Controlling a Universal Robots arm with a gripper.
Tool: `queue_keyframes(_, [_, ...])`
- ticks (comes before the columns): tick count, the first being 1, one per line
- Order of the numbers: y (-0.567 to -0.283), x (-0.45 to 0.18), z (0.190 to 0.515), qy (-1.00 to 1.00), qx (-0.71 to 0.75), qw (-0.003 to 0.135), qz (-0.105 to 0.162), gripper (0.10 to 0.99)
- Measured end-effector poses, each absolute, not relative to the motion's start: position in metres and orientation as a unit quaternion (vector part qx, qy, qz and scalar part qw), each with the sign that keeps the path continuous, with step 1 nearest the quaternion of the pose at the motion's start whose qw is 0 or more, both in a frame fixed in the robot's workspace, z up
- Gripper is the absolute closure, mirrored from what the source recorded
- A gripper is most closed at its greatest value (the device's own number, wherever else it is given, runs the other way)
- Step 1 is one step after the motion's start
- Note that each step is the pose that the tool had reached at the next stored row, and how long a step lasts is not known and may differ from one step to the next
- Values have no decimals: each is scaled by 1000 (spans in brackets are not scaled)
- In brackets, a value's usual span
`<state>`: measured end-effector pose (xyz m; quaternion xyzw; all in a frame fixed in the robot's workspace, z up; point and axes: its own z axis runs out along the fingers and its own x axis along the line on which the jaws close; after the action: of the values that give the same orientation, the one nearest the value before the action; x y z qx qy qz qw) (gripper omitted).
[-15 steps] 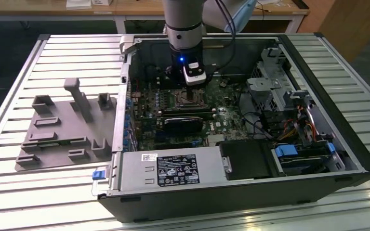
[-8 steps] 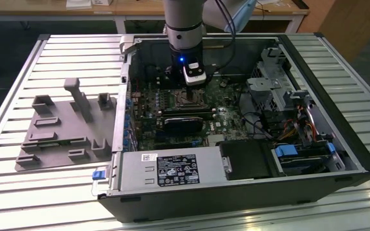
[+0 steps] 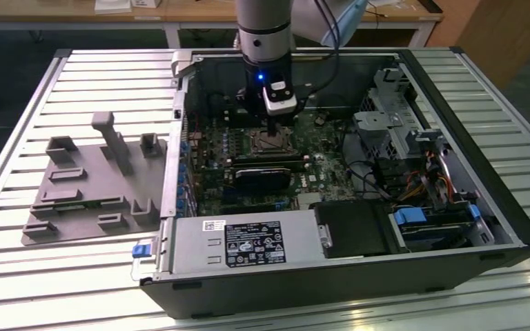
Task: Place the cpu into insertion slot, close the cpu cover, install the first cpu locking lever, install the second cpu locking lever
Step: 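Install the first cpu locking lever, then install the second cpu locking lever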
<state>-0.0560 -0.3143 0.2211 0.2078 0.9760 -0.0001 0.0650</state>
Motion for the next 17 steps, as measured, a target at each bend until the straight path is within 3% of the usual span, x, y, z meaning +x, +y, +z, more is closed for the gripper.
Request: queue_keyframes(17, [-314, -56, 230, 976, 208, 66, -3, 984])
